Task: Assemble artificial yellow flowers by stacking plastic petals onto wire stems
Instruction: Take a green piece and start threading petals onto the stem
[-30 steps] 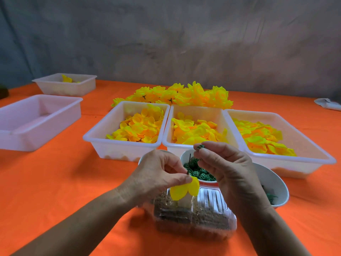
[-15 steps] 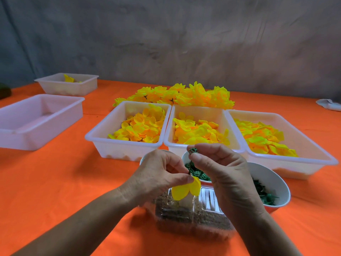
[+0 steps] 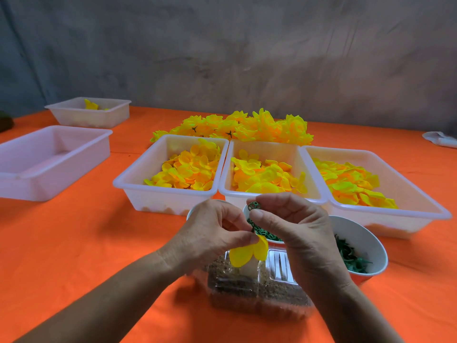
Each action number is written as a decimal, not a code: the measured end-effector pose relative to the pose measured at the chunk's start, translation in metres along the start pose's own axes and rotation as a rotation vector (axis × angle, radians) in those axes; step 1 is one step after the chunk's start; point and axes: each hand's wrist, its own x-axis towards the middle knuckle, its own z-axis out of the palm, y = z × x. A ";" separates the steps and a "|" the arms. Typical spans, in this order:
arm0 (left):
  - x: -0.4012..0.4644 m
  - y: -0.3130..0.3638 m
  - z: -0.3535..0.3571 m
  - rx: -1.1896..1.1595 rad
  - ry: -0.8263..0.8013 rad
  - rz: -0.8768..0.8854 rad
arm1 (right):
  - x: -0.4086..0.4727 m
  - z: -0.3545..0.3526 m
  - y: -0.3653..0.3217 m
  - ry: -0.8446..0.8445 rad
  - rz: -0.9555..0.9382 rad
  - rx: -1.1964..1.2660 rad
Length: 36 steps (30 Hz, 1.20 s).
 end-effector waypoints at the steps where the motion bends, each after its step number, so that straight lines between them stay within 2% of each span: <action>1: 0.000 0.000 0.000 0.001 0.005 -0.001 | 0.000 0.000 0.000 -0.002 -0.001 -0.004; 20: -0.001 0.001 0.002 -0.002 0.038 -0.013 | -0.002 -0.005 0.002 -0.017 -0.002 -0.087; 29: -0.003 0.003 -0.001 -0.120 0.000 -0.076 | -0.007 -0.009 0.012 -0.013 0.034 -0.122; 36: -0.009 0.005 -0.001 -0.191 0.098 -0.054 | -0.014 -0.012 0.019 0.015 0.060 -0.192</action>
